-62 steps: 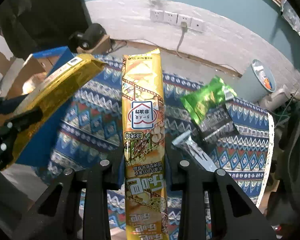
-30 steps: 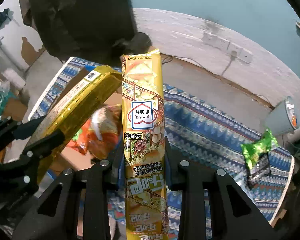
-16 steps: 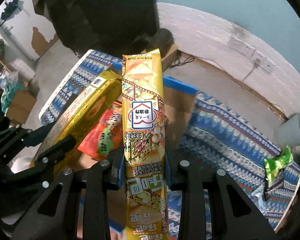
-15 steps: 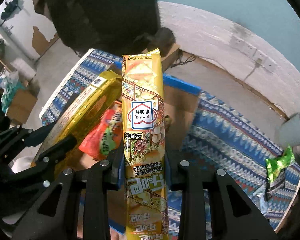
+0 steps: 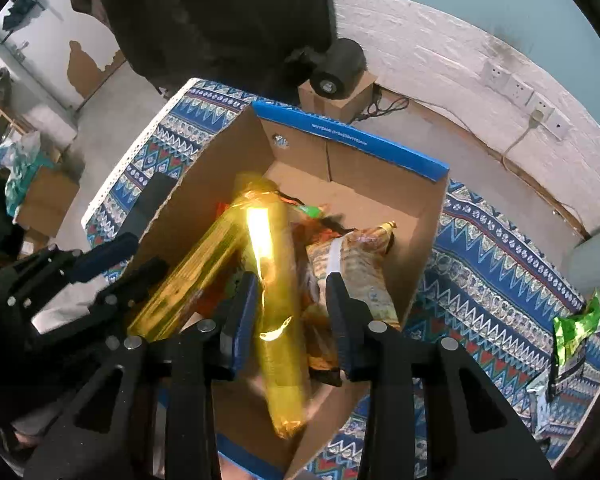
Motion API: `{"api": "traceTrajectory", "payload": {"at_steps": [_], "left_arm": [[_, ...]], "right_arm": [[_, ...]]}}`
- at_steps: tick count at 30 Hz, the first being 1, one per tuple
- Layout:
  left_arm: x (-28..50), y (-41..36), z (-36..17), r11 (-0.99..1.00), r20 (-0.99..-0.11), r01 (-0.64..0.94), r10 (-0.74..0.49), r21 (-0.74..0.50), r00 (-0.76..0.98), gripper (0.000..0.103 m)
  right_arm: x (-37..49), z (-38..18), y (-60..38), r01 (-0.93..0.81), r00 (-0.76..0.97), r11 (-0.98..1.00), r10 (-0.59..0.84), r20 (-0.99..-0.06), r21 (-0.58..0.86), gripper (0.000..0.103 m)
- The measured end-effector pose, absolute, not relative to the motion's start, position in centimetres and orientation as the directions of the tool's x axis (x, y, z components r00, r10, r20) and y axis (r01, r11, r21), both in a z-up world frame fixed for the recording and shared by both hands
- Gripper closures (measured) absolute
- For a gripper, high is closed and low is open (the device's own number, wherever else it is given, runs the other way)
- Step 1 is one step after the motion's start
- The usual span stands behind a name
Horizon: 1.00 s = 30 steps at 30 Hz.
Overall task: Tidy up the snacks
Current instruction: 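Open both tools to drop the wafer sticks into the box, then move both tools back over the remaining silver and black packets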
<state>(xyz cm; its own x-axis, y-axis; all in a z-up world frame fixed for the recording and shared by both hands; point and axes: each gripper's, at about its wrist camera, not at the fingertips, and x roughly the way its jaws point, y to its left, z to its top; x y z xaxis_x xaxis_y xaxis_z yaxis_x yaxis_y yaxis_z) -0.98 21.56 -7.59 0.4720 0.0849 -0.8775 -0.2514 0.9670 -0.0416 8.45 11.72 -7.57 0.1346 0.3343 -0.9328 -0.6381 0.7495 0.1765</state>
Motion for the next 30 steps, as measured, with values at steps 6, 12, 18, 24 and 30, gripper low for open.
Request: {"api": "traceTrajectory", "payload": {"at_steps": [6, 12, 18, 24, 30], "left_arm": [[-0.3, 21.0, -7.0, 0.963, -0.884, -0.259, 0.056, -0.075, 0.464, 0.059], [-0.1, 18.1, -5.3, 0.977, -0.861, -0.209, 0.071, -0.042, 0.503, 0.036], [0.6, 14.9, -4.4, 0.988, -0.854, -0.151, 0.062, -0.020, 0.516, 0.026], [1.5, 11.2, -4.3, 0.997, -0.862, -0.082, 0.036, -0.006, 0.505, 0.026], [2.4, 6.5, -4.0, 1.000, -0.871, -0.002, 0.004, 0.003, 0.492, 0.021]], "right_arm": [[8.6, -6.9, 9.6, -0.624, 0.180, 0.769, 0.312, -0.933, 0.137, 0.053], [8.9, -6.4, 6.6, -0.595, 0.205, 0.794, 0.297, -0.933, 0.123, 0.042], [9.3, -6.1, 2.9, -0.558, 0.218, 0.820, 0.289, -0.932, 0.124, 0.036], [8.8, -6.0, -1.3, -0.534, 0.245, 0.841, 0.251, -0.936, 0.086, 0.026], [8.5, -5.9, -6.3, -0.506, 0.271, 0.861, 0.223, -0.937, 0.059, 0.026]]}}
